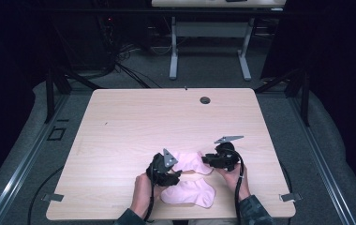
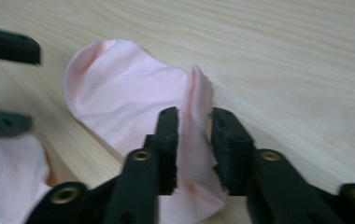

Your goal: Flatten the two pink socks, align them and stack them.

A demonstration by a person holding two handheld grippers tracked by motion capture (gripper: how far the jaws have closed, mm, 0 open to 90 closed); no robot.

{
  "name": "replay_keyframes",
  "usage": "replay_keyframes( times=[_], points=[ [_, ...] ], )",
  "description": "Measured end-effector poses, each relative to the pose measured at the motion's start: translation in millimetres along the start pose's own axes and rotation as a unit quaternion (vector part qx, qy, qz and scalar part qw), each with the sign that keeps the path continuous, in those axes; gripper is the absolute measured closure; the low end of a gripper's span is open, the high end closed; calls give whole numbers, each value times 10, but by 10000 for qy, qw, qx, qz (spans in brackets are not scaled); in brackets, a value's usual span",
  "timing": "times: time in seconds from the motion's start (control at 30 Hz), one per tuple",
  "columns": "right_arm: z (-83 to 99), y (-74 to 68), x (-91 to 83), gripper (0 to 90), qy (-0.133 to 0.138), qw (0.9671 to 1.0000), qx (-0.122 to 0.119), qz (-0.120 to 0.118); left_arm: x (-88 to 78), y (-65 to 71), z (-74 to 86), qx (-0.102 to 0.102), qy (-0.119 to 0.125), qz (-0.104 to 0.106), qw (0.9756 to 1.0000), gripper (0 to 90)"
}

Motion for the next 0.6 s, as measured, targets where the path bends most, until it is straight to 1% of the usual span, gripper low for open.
replay_keyframes(
  times=[0.03, 0.07, 0.1, 0.13, 0.17, 0.2, 0.23, 0.3, 0.33, 0.4, 0.43, 0.47, 0.5, 0.53, 0.6],
  points=[
    [1, 13, -22, 623, 3, 10000, -35, 42, -16, -69, -6, -110, -3, -31, 9999, 377],
    [-7, 24, -48, 607, 46, 9999, -37, 112, -17, -131, -18, -201, 2, -51, 9998, 382],
    [-14, 37, -76, 595, 97, 9998, -59, 190, -12, -198, -33, -356, -21, -18, 9994, 387],
    [-14, 55, -105, 575, 100, 9995, -64, 295, 4, -235, -39, -402, -65, -13, 9992, 390],
    [-13, 58, -115, 567, 91, 9995, -70, 296, 32, -265, -40, -473, -171, 91, 9987, 398],
    [-7, 73, -127, 566, 63, 9993, -47, 353, 75, -306, -51, -575, -226, 140, 9980, 401],
    [0, 81, -124, 556, 41, 9993, -14, 368, 104, -321, -55, -610, -272, 161, 9976, 407],
    [20, 115, -109, 553, -41, 9988, -7, 497, 197, -334, -63, -740, -430, 302, 9959, 413],
    [28, 137, -90, 552, -58, 9985, -21, 541, 237, -337, -61, -731, -506, 311, 9956, 421],
    [39, 152, -61, 571, -117, 9986, 10, 508, 304, -328, -54, -724, -630, 362, 9947, 464],
    [39, 164, -40, 595, -123, 9984, -39, 553, 337, -324, -49, -720, -686, 352, 9944, 491],
    [53, 169, -22, 612, -204, 9980, -70, 594, 368, -316, -44, -731, -741, 379, 9938, 518],
    [66, 169, 0, 647, -263, 9977, -120, 615, 390, -316, -37, -714, -786, 387, 9936, 555],
    [78, 167, 23, 669, -322, 9972, -178, 645, 408, -324, -32, -696, -820, 332, 9936, 583],
    [116, 159, 56, 726, -477, 9958, -297, 720, 431, -321, -17, -633, -886, 359, 9934, 667]
  ],
)
Point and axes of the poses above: each handheld gripper's, and its own axes: x roughly forward along the jaws, z roughly out of its underside, y roughly to its right, the point moved 10 cm from there along x, roughly forward along the jaws, and after that the axes turned 9 degrees about -y, right-handed, at the moved point
